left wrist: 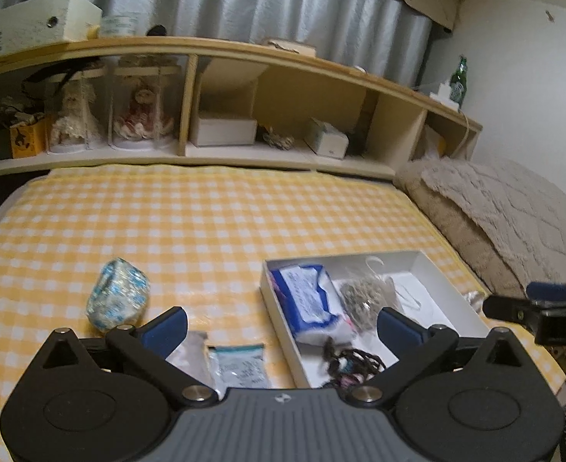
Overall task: Organize soft objects
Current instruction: 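Move both tools back toward the remaining items on the bed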
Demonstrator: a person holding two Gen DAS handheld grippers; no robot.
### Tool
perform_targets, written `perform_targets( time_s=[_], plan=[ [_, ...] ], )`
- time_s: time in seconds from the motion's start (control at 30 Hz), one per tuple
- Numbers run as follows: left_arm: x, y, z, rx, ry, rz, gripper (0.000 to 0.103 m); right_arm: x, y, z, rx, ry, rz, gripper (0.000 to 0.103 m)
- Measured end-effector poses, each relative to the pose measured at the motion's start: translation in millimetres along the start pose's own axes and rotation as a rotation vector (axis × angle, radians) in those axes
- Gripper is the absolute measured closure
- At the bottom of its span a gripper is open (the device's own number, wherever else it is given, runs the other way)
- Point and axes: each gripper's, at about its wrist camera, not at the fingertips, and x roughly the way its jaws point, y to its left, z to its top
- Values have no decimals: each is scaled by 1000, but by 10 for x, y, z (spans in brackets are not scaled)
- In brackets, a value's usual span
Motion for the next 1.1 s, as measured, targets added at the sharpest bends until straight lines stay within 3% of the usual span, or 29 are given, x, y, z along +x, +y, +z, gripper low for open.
perform_targets(
  time_s=[0.23, 0.53, 0.77, 0.97, 1.1],
  plan=[
    [-88, 355, 113, 2, -35, 76, 0, 135, 114, 9, 9, -9, 35, 0],
    [-53, 843, 244, -38, -18, 193, 0, 435, 472, -5, -20, -34, 138, 0],
    [40, 1160, 278, -77, 53, 244, 0, 676, 855, -10, -62, -27, 177, 0],
    [164, 1415, 238, -93, 116, 289, 0, 944, 1207, -99, -89, 29, 243, 0],
    [323, 1571, 114, -68, 242, 268, 0, 1116, 1461, -206, -105, 69, 285, 0]
  ],
)
